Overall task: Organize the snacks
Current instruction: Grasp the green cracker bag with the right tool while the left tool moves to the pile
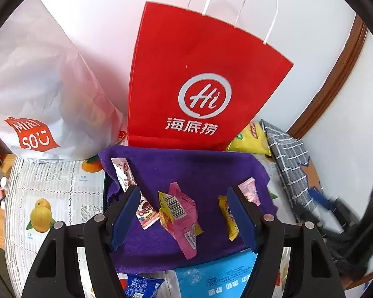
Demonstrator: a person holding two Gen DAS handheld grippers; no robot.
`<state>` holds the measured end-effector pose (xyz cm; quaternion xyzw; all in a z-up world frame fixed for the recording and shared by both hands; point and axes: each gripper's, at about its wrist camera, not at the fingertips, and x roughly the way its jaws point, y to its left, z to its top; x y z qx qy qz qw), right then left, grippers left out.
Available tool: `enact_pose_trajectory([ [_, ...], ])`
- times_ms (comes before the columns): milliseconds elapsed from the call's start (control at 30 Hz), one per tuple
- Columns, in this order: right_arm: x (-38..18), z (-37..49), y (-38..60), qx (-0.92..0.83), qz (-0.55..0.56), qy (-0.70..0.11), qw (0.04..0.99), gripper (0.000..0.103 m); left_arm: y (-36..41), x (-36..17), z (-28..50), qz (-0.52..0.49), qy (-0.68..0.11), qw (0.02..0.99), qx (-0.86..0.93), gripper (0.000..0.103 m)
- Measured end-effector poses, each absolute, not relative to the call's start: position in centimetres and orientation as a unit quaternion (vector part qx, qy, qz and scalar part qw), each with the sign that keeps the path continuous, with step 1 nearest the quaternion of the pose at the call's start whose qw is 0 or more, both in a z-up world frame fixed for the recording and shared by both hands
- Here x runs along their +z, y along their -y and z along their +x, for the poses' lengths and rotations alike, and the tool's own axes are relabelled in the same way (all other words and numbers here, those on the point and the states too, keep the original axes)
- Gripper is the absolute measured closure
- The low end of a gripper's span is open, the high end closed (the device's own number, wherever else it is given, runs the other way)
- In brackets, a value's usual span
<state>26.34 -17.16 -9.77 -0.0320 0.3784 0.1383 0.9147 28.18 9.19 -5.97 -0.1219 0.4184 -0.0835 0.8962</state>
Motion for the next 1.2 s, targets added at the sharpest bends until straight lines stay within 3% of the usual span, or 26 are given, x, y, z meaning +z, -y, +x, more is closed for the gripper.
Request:
enact_pose_trajectory([
  [267,-16.5,23.3,21.1,0.100,0.003,-0.467,0.879,0.047,-8.8,-4.5,26.9,-0.122,-0.399,0.903,-0.100,0.033],
  [600,-16.9,20.9,19.8,0.114,0.011,-0.464,0.878,0.047,-7.7,-2.6,25.0,-0.104,-0.370,0.916,-0.117,0.032],
  [1000,-21.6,21.9,19.1,0.106,-0.017,-0.496,0.862,0.047,-8.9,-2.5,25.3,-0.117,-0.372,0.914,-0.109,0.032],
  [1200,-22.4,22.2,20.6,0.117,0.030,-0.504,0.855,0.040,-8.6,-2.6,25.4,-0.114,-0.372,0.915,-0.106,0.032],
])
